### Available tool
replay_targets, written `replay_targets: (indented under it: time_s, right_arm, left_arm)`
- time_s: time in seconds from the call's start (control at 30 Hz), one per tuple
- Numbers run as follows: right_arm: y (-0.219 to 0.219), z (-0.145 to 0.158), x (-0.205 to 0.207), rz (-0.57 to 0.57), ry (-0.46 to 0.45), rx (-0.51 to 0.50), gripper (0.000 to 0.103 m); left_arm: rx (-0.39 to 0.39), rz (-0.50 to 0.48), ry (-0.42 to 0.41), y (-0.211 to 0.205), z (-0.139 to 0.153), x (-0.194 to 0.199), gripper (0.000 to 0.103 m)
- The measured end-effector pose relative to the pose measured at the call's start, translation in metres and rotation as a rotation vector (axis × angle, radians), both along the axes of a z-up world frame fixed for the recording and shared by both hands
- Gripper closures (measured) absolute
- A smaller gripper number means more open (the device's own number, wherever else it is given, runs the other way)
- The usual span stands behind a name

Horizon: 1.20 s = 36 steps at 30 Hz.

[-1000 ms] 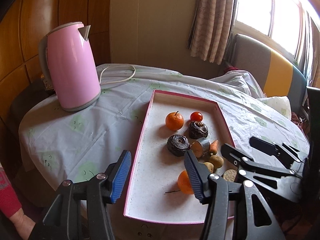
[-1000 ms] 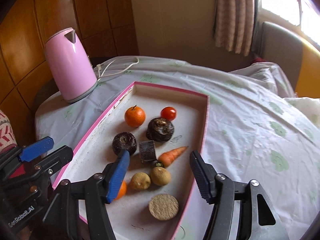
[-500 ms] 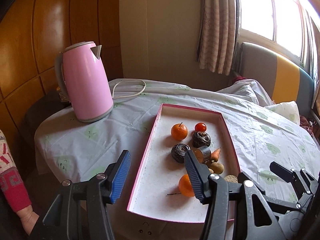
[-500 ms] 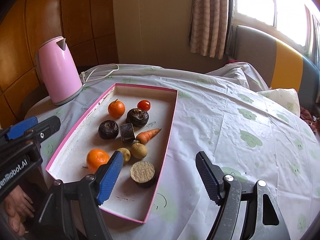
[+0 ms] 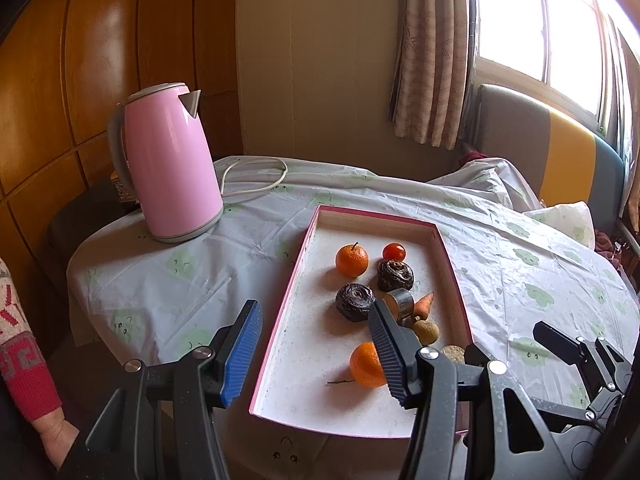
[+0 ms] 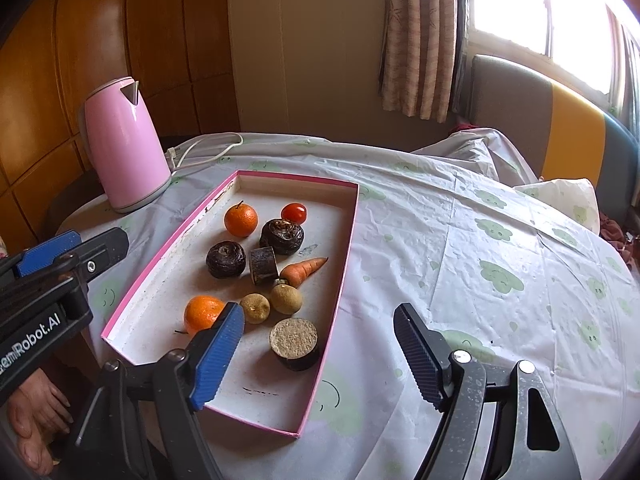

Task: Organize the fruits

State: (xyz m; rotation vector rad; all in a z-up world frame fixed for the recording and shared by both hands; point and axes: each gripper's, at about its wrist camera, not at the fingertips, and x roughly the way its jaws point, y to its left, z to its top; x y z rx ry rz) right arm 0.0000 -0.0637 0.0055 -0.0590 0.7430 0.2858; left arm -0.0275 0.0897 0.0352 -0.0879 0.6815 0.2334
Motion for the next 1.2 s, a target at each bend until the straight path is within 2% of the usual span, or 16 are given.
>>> replay_targets:
  time_s: [0.9, 1.2]
  right_arm:
    - [0.0016, -0.0065, 0.0018, 0.004, 0.010, -0.016, 0.023]
    - [0.0034, -0.0082, 0.0008, 0.009, 0.017, -0.019, 0.022]
  left_arm:
    - [-0.018, -0.033, 0.000, -0.0013, -0.0017, 0.0006, 0.047]
    - [-0.001, -0.061, -0.001, -0.0044, 0.0001, 0.0001, 0.048]
